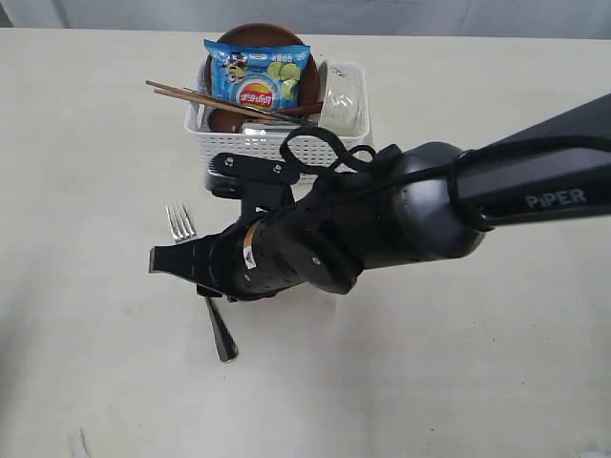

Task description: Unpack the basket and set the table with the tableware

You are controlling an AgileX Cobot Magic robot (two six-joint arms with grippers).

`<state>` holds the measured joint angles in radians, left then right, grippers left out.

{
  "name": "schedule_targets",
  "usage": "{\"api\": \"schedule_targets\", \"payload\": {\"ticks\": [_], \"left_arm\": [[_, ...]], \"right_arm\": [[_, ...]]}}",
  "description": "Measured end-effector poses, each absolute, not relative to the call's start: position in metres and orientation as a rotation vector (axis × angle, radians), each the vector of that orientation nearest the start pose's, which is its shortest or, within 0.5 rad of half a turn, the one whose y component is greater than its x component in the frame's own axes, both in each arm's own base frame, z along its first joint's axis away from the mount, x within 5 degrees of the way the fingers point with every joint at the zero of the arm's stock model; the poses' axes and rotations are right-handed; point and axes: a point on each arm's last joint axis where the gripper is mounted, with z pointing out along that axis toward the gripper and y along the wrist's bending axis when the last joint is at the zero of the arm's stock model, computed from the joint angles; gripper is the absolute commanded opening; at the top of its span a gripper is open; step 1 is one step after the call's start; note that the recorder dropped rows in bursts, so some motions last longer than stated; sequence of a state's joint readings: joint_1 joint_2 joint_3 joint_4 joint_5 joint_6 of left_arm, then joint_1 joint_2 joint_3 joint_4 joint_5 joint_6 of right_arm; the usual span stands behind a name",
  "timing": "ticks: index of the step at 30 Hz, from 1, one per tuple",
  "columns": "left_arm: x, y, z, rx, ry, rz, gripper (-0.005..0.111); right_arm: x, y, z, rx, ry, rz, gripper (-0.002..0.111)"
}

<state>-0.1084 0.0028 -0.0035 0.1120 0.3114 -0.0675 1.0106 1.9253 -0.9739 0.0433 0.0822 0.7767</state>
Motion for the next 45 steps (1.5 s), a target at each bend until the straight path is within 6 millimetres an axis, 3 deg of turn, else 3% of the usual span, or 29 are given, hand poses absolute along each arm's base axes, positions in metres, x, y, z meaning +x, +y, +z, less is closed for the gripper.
{"api": "schedule_targets", "payload": {"ticks": [5, 11, 17, 22, 27, 34, 41, 45], "left_arm": [[0.054, -0.003, 0.186, 0.108, 1.789, -0.019, 0.0], [0.054, -0.003, 0.186, 0.108, 1.789, -0.019, 0.0], [0.054, -0.003, 0.186, 0.108, 1.789, -0.019, 0.0], [0.054, -0.003, 0.186, 0.108, 1.789, -0.019, 0.0], [0.054, -0.003, 0.186, 0.108, 1.789, -0.019, 0.0], [0.054, -0.003, 0.186, 0.108, 1.789, -0.019, 0.0], [0.054, -0.003, 0.186, 0.108, 1.789, -0.019, 0.0], [0.054, -0.003, 0.186, 0.108, 1.789, -0.019, 0.0]], "right_arm": [[0.202, 0.323, 0.142, -0.462, 2.677, 0.583, 0.036], [0.227, 0.335, 0.191, -0.582, 2.701, 0.435, 0.036], [0.283, 0.313, 0.251, -0.57, 2.669, 0.308, 0.036], [0.322, 0.29, 0.276, -0.539, 2.529, 0.222, 0.036], [0.341, 0.289, 0.268, -0.642, 2.473, 0.166, 0.036], [0.362, 0.314, 0.227, -0.82, 2.503, 0.161, 0.036], [0.375, 0.329, 0.202, -0.908, 2.508, 0.166, 0.036], [0.379, 0.331, 0.196, -0.926, 2.505, 0.142, 0.047]]}}
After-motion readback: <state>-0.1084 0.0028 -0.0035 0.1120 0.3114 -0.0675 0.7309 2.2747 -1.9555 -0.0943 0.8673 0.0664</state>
